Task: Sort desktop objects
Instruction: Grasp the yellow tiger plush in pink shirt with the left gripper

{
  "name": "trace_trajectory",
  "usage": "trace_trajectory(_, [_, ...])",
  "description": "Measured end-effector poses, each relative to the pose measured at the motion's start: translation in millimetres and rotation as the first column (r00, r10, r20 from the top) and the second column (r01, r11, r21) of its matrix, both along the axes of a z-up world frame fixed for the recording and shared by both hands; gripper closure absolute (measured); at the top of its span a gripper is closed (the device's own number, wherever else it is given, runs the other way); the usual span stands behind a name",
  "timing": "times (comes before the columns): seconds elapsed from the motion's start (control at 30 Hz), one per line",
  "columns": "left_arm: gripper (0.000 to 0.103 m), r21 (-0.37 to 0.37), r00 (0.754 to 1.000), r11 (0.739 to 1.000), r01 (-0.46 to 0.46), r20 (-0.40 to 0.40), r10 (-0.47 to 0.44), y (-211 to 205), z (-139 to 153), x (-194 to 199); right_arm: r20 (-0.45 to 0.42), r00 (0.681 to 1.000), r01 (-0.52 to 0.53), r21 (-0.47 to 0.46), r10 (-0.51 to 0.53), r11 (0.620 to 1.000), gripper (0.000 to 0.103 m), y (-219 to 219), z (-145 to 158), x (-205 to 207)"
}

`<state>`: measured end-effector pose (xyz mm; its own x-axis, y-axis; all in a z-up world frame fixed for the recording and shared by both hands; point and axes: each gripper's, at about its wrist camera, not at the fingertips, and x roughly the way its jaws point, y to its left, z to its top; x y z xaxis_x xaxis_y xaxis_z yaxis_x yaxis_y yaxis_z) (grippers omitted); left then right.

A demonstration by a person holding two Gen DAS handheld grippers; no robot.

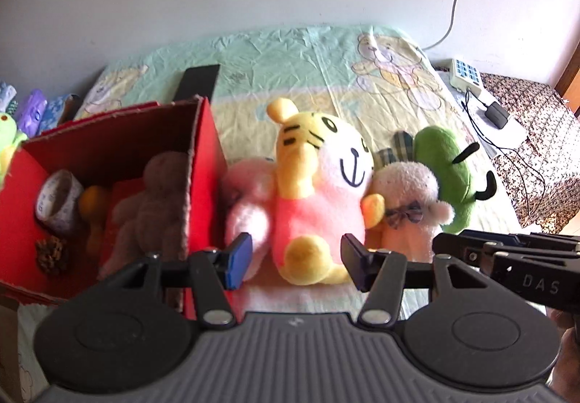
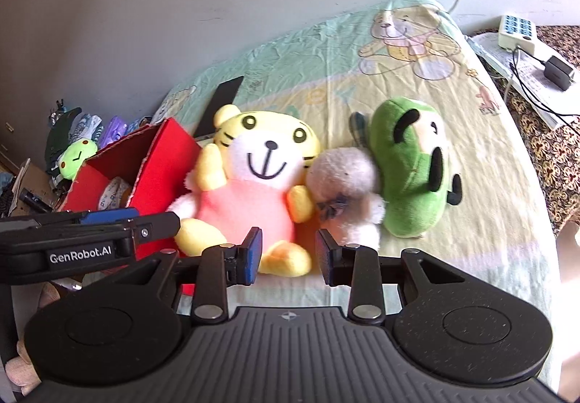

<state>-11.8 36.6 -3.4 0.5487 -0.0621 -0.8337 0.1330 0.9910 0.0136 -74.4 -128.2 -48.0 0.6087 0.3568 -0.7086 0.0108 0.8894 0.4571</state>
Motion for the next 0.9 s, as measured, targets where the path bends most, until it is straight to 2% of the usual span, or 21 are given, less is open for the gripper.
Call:
trace_trajectory(0.13, [0.044, 0.038, 0.999, 0.999, 0.008, -0.047, -0.007, -8.3, -22.6, 6.2, -0.043, 0.999, 0.014, 0.057, -0.011, 0.998, 0.063, -11.3, -12.5, 4.9])
trace_trajectory(0.33, [0.044, 0.026, 0.997, 1.0, 0.013, -0.074, -0.011, -6.8, -44.8, 7.5, -0.074, 0.993, -0.087, 0.093, 0.094, 0.992, 0.062, 7.0, -31.6, 20.4])
trace_trajectory(0.5, [0.057, -0.048, 0.995, 0.999, -0.005, -0.096, 0.001, 1.8, -54.2, 16.7, -0.142, 0.982, -0.106, 0.149, 0.127, 0.983, 0.062, 12.5, -56.0, 39.7])
trace_trajectory(0.57, [0.059, -0.029, 0.996, 1.0, 0.005, -0.086, -0.008, -0.6, -55.9, 16.6, -0.162, 0.977, -0.113, 0.174, 0.142, 0.978, 0.062, 14.0, -61.9, 45.3])
trace_trajectory(0.6, [0.064, -0.028, 0.996, 1.0, 0.01, -0.086, -0.013, -1.1, -56.8, 17.0, -0.169, 0.974, -0.121, 0.19, 0.153, 0.974, 0.062, 14.9, -63.8, 47.8])
trace_trajectory(0.7, [0.067, -0.044, 0.995, 0.999, 0.007, -0.096, -0.011, 0.6, -58.2, 20.6, -0.191, 0.967, -0.13, 0.204, 0.17, 0.97, 0.062, 18.7, -69.6, 51.7])
trace_trajectory(0.8, [0.069, -0.058, 0.995, 0.998, 0.01, -0.101, -0.015, 1.6, -57.7, 21.5, -0.185, 0.964, -0.148, 0.22, 0.19, 0.964, 0.074, 17.7, -70.8, 51.0])
trace_trajectory(0.9, [0.071, -0.054, 0.996, 0.998, 0.03, -0.088, -0.034, -2.4, -53.2, 16.4, -0.158, 0.966, -0.175, 0.193, 0.207, 0.965, 0.079, 17.9, -62.9, 46.2])
